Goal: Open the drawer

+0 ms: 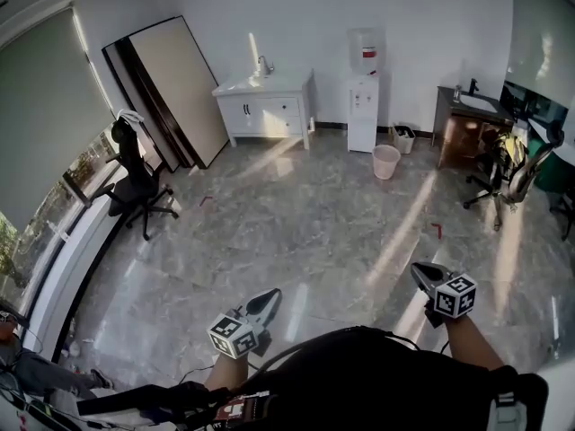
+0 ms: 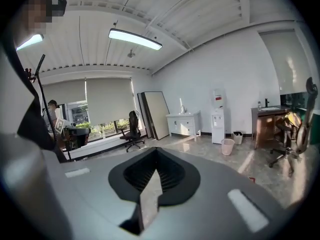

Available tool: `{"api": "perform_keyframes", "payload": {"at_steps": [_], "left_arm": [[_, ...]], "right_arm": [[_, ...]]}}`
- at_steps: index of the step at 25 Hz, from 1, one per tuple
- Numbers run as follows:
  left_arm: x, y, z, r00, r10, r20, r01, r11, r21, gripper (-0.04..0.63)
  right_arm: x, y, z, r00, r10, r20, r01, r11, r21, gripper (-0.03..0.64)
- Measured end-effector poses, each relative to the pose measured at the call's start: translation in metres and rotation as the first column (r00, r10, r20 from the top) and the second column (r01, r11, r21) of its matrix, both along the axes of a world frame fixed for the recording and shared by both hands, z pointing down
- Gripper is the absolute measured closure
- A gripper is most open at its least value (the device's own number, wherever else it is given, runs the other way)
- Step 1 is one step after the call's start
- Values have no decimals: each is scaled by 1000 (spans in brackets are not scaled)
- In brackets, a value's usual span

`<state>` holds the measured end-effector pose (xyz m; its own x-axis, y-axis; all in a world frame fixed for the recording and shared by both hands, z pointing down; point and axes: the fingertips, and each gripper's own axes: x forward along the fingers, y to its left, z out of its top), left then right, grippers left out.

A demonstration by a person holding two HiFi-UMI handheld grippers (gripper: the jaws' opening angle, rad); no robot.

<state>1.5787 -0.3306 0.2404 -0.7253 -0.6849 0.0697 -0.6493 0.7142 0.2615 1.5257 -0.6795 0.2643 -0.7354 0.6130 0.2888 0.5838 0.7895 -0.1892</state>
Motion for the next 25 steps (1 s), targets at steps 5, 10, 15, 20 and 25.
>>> {"api": "perform_keyframes", "payload": {"at_steps": [5,10,15,20,25], "left_arm": [[-34,49,-5,1000,-25,-18,26,999,25,604],[-60,78,-8,996,-81,-23,82,995,52,604],[-89,77,2,986,-160,-38,162,986,42,604],[-141,69,2,969,-249,-15,249,969,10,604],[-197,49,-10,953,-304,7,304,953,13,604]], "right_arm": [[-35,39,-3,1000,1,-24,-1,1000,11,615],[-79,61,-1,999,-30,-41,31,999,11,615],[-135,72,15,992,-117,-46,117,993,-2,615],[-214,73,19,977,-211,-37,211,977,3,615],[-297,64,0,961,-276,-3,276,961,8,615]]}}
